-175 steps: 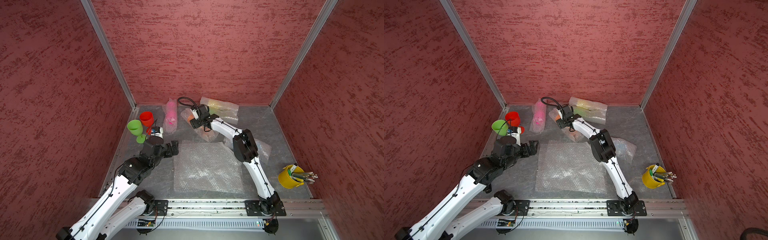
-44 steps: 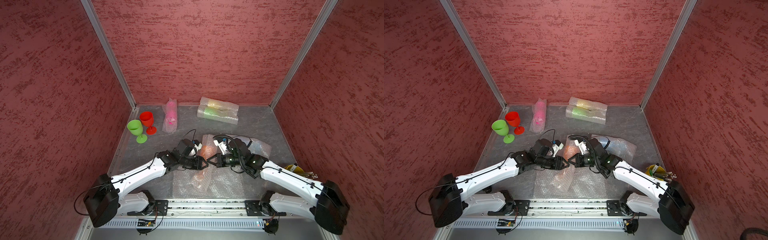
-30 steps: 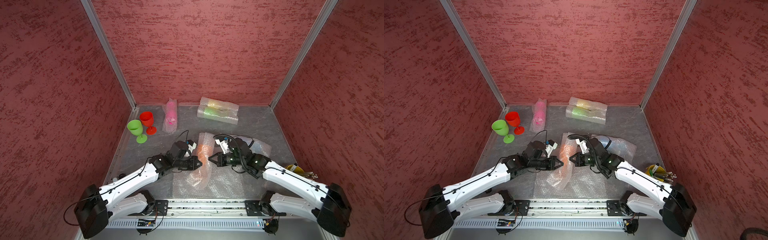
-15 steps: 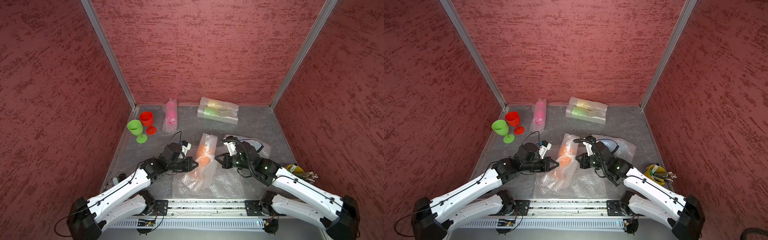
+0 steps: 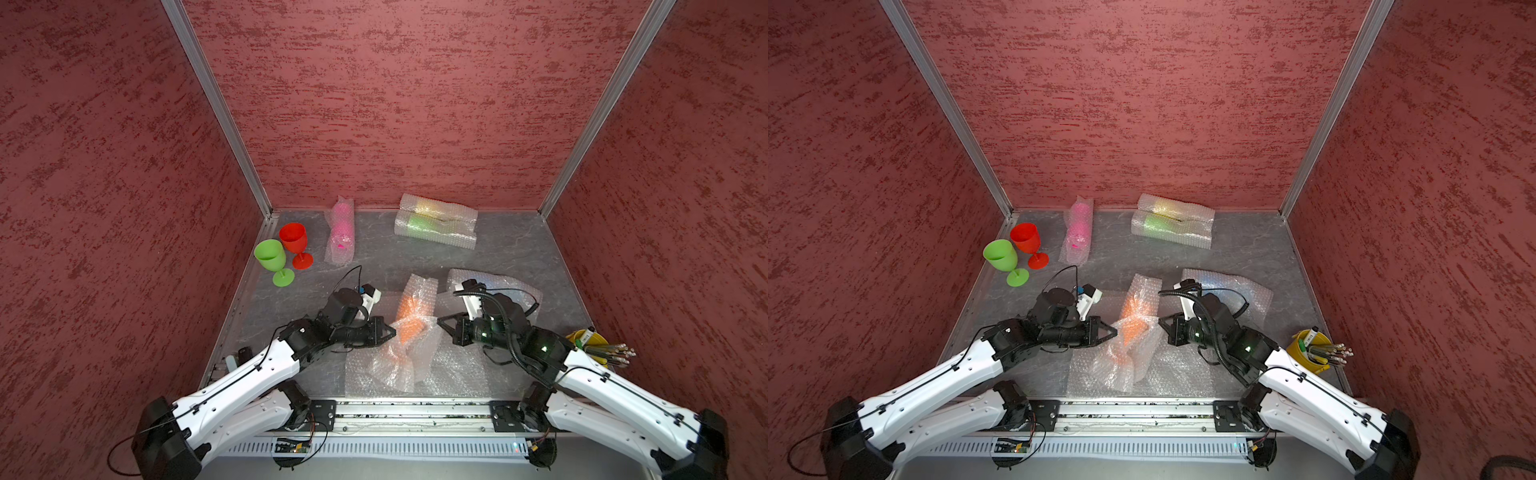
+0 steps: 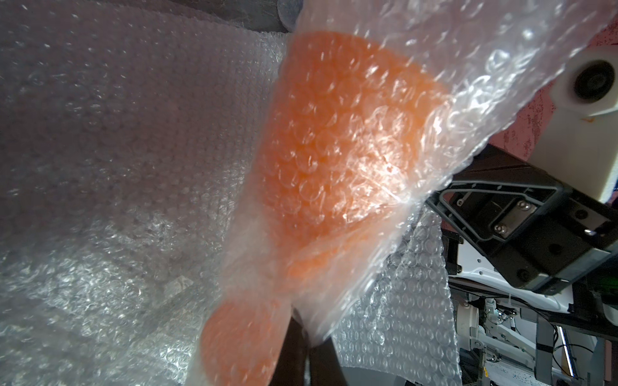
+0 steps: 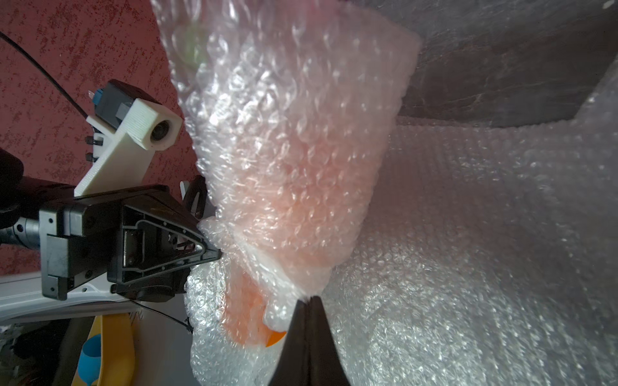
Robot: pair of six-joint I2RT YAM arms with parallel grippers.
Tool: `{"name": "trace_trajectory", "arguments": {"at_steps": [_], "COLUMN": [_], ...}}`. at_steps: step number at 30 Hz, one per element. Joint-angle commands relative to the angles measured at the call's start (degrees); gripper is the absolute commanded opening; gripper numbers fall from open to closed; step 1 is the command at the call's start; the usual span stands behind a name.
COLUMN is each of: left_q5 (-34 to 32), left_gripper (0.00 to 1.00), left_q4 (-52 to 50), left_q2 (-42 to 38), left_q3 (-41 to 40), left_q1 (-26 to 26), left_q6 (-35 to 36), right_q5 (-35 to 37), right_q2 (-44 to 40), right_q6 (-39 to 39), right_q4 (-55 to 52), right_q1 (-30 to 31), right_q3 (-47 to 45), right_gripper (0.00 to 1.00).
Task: Unpack wine glasses from bubble wrap
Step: Unwrap the bubble wrap.
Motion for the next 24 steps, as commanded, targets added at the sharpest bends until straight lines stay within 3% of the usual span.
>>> {"name": "trace_trajectory", "arguments": {"at_steps": [1,15,24], "left_q5": [-2.76,-1.6,1.3], "left_gripper": [0.0,0.0,0.0], "left_q4": [-4.24,-3.28,-2.26], "left_q2": [0.24,2.78,0.85], "left_q3": [-1.71,-3.3,-5.64], "left_q1": [0.82,-1.61,2.42], "left_q6": [-1.28,-3.56,-6.55], "right_q5": [8.14,7.41,10.53], "right_q2": [-1.43,3.1,4.0], "right_q6": [0.79,0.0,1.15], "right_q4": [-4.9,-1.02,-3.1], "right_q1": [-0.71,-1.19,-3.32], "right_q3": [-1.5,-1.64,-1.95], "right_gripper": [0.0,0.0,0.0]}}
